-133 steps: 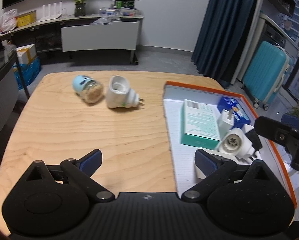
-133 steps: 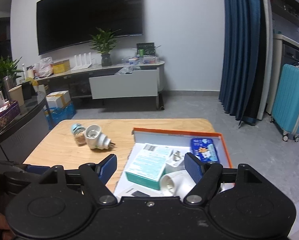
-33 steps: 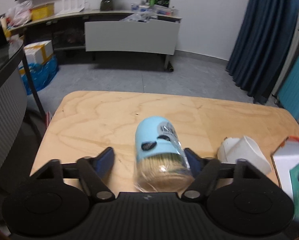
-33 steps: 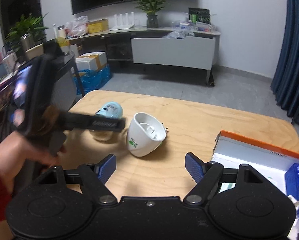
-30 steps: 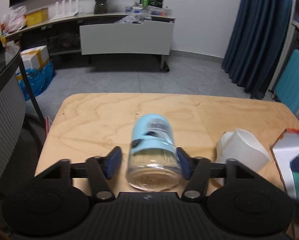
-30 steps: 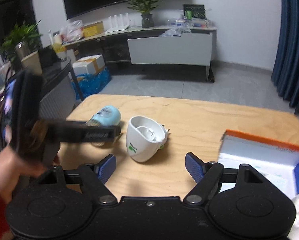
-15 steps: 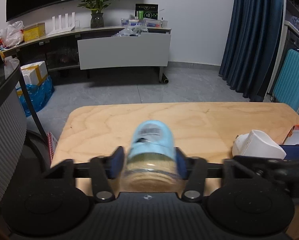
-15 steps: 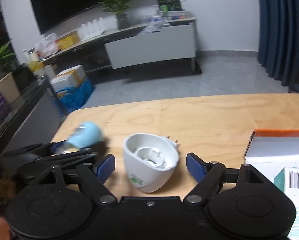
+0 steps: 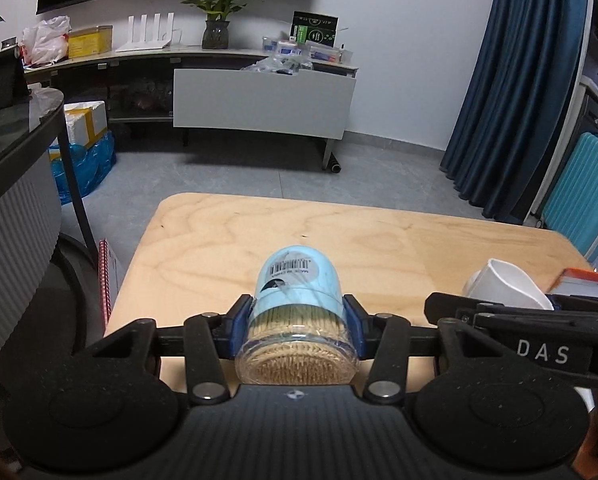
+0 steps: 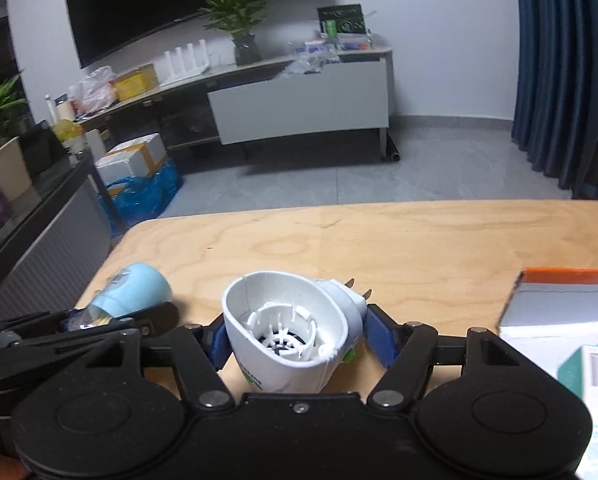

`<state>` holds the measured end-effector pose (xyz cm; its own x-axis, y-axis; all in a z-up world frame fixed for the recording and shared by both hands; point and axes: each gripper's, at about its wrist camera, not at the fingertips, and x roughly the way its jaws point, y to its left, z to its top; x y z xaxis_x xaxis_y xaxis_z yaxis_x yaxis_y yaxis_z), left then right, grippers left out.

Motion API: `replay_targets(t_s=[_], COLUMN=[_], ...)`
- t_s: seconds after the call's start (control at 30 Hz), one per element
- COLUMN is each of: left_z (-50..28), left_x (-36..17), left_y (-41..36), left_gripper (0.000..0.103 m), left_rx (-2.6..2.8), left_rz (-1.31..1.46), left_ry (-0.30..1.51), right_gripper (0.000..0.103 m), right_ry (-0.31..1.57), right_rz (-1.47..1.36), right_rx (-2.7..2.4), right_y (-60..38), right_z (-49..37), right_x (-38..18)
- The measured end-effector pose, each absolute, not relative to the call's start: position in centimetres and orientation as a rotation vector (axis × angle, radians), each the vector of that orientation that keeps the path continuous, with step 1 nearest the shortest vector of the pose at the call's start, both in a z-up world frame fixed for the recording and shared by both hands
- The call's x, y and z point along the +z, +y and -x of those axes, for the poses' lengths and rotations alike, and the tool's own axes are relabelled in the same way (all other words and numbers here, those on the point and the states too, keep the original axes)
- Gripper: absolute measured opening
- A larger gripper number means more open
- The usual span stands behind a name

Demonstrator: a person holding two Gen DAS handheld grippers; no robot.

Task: Organize rigid objects
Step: 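Carry the white socket adapter over the white box with the right tool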

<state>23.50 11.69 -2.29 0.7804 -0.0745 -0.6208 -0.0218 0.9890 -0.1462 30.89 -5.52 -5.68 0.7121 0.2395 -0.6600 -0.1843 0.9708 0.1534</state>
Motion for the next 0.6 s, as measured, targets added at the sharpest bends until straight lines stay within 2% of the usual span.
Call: replay_targets(t_s=[0.6], left_z=[-13.0], left_x=[2.0], left_y=[8.8], left_gripper=[0.048], left_rx=[0.014], left_rz=[0.176], left_ry=[0.699], right_gripper=[0.08], right_ry=[0.671], right_rz=[-0.03], right_rx=[0.3], right_y=[-9.1], right_z=[-17.6], right_x=[0.7])
